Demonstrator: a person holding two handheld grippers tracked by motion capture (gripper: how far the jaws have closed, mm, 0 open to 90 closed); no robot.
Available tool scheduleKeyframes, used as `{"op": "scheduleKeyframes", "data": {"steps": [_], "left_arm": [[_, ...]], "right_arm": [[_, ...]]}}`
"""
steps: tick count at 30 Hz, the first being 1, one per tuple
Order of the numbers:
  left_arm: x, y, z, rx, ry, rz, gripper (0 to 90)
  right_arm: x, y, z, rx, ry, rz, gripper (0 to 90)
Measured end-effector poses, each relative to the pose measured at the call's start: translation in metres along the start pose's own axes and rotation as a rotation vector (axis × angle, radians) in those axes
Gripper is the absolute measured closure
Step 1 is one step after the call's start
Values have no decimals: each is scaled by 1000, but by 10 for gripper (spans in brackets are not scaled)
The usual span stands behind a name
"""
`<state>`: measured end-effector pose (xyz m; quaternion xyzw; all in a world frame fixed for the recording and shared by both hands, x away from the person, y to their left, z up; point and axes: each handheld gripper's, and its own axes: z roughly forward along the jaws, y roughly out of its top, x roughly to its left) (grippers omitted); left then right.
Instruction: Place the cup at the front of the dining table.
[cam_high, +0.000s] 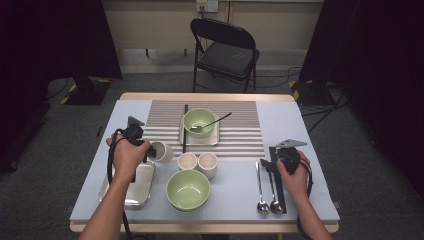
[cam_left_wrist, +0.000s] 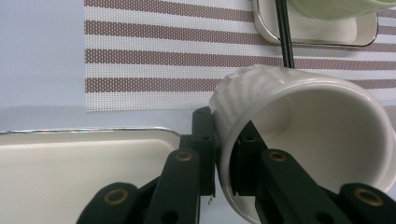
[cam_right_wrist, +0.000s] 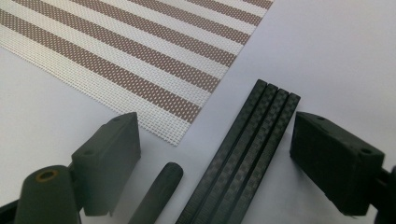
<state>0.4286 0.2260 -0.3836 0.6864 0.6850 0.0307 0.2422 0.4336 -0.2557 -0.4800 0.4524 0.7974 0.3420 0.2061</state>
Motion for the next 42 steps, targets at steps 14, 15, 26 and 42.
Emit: {"op": "scheduleKeyframes", "data": {"steps": [14,15,26,42], "left_arm": [[0,6,-2,-2,-7,-9,827],[1,6,-2,-2,-10,-9,827],[4,11,-1,3,-17,-21,827],[3,18,6,2,-10,-33,827]], "right_arm": [[0,0,0,-1,-2,2,151],[0,0,0,-1,-1,2,151],[0,0,0,0,-2,2,151],[0,0,0,-1,-1,2,151]]}}
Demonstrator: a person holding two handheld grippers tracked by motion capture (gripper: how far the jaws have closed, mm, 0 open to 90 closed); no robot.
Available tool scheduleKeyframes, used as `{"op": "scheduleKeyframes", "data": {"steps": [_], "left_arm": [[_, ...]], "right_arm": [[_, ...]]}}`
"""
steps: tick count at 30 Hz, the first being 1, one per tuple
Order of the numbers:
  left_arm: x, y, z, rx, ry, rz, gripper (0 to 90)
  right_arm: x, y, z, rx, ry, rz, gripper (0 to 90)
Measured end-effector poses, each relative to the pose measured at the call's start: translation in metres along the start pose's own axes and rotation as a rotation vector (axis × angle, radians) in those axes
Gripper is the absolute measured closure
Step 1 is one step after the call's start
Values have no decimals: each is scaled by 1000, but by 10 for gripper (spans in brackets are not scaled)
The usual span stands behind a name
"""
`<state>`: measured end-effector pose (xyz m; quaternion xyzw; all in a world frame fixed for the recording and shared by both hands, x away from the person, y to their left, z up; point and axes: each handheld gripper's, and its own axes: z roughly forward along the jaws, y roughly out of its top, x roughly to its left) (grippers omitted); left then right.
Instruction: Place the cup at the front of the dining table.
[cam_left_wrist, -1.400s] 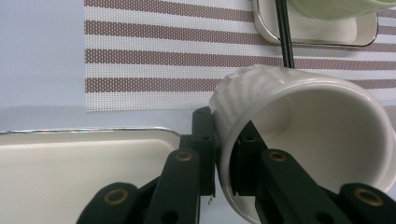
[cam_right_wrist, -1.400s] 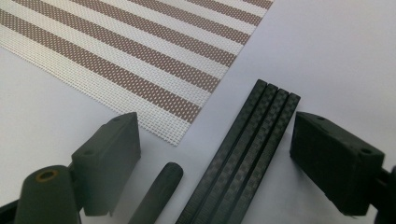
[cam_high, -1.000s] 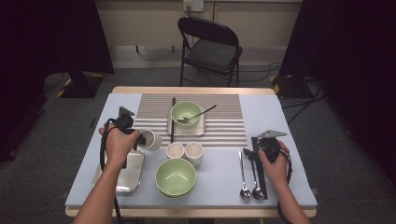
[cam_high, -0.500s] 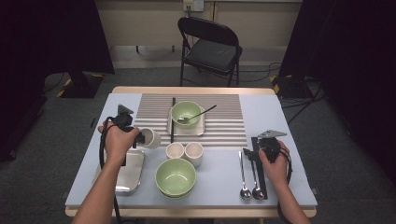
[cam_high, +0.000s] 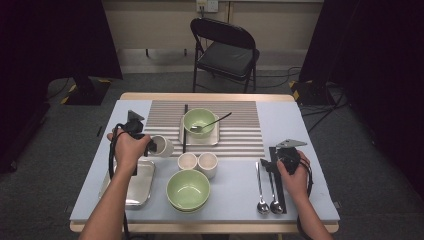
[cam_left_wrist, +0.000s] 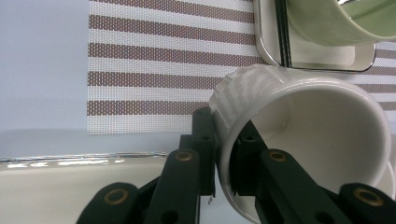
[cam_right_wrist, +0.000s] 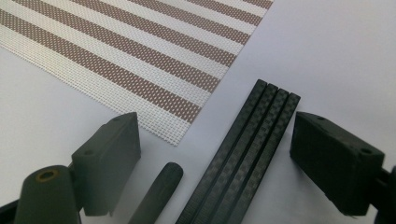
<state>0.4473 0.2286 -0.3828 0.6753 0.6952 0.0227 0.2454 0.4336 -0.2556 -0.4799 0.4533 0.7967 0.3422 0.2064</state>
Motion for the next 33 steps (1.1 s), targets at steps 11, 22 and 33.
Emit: {"op": "scheduleKeyframes", "data": {"steps": [11,22,33], "left_arm": [[2,3,2,1,-5,-8,828],[5,6,4,-8,-9,-20,827],[7,9,6,-9,-7,-34,827]], "right_arm": [[0,0,0,-1,2,0,151],[0,0,0,0,1,-2,151],[0,0,0,1,1,-2,151]]}}
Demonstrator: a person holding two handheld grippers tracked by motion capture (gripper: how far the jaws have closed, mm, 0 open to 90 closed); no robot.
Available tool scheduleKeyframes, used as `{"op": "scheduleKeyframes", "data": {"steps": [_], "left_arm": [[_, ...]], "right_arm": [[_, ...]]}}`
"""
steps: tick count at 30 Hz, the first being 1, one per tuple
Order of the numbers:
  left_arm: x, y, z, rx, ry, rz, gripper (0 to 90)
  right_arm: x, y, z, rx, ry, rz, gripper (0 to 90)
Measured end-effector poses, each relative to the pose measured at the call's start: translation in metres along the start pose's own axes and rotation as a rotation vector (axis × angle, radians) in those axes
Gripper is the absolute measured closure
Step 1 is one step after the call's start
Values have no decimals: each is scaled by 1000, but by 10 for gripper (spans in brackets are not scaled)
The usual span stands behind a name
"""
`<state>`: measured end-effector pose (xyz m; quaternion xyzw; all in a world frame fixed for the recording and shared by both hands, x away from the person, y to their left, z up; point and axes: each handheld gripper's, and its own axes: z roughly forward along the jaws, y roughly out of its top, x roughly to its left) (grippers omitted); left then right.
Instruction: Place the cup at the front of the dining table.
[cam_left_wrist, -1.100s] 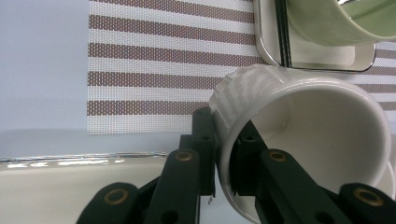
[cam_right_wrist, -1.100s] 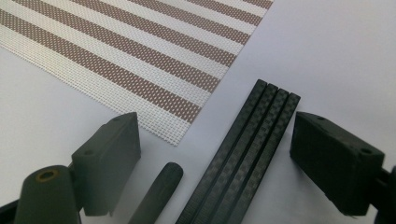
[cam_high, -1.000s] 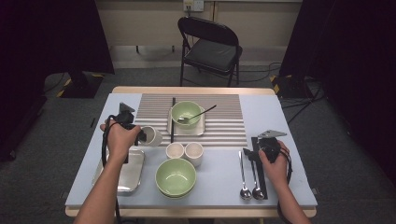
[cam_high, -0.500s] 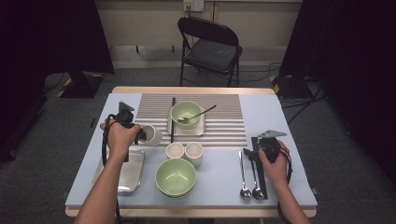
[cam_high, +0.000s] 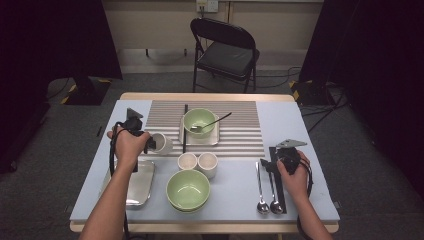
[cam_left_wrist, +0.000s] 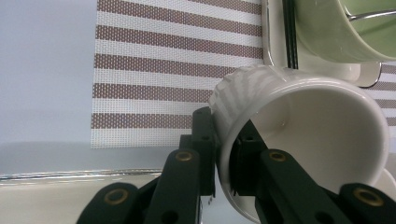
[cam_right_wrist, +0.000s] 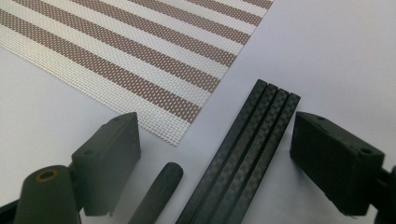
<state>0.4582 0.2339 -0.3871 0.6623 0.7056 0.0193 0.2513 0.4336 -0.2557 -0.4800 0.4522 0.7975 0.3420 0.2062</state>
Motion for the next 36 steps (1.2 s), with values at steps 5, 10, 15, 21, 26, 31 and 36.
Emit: {"op": "scheduleKeyframes", "data": {"steps": [5,10,15,21,26,31,36], "left_arm": [[1,2,0,-9,9,-3,827],[0,6,-1,-8,2,1,828],[0,8,-1,-10,4,-3,828],[0,10,1,-10,13,-1,828],[-1,12,2,-8,10,-4,828],[-2,14,4,-9,12,-11,828],[-1,15,7,-8,18,-9,828]], "right_arm": [[0,0,0,0,0,0,151],[0,0,0,0,0,0,151],[0,0,0,0,0,0,151],[0,0,0,0,0,0,151],[0,0,0,-1,0,-1,151],[0,0,0,-1,0,-1,151],[0,0,0,0,0,0,151]]}}
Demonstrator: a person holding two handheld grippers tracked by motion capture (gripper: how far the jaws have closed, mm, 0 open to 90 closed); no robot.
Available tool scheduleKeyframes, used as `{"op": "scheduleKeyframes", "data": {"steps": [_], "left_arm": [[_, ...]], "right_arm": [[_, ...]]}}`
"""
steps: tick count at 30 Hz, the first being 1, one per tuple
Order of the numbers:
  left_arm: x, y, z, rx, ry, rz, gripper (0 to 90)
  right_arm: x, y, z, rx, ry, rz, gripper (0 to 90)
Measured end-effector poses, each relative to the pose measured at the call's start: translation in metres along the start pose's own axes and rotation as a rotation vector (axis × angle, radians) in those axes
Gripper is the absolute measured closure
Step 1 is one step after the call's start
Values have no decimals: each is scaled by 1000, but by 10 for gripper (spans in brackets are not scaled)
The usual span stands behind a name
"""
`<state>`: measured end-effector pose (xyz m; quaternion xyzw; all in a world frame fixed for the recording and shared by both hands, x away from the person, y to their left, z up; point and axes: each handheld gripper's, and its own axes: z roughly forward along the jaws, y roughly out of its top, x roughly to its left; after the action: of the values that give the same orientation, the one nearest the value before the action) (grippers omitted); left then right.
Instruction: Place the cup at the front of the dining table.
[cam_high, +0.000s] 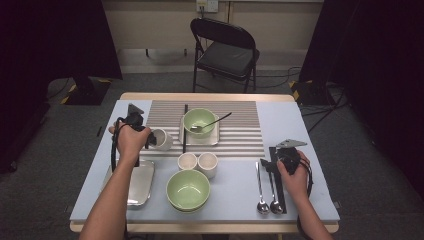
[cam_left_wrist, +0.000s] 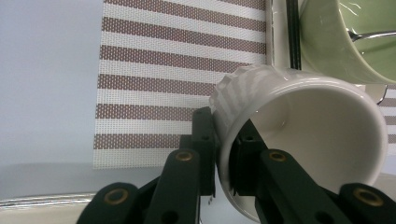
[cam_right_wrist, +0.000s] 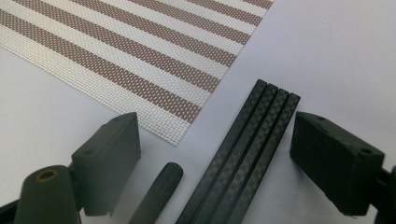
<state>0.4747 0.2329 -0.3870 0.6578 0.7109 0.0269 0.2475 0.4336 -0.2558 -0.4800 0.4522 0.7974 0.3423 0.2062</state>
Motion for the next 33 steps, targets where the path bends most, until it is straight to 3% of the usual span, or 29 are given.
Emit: {"op": "scheduleKeyframes", "data": {"steps": [33], "left_arm": [[5,7,17,-9,-10,-37,828]], "right_arm": [[0,0,0,-1,-1,-1,151]]}}
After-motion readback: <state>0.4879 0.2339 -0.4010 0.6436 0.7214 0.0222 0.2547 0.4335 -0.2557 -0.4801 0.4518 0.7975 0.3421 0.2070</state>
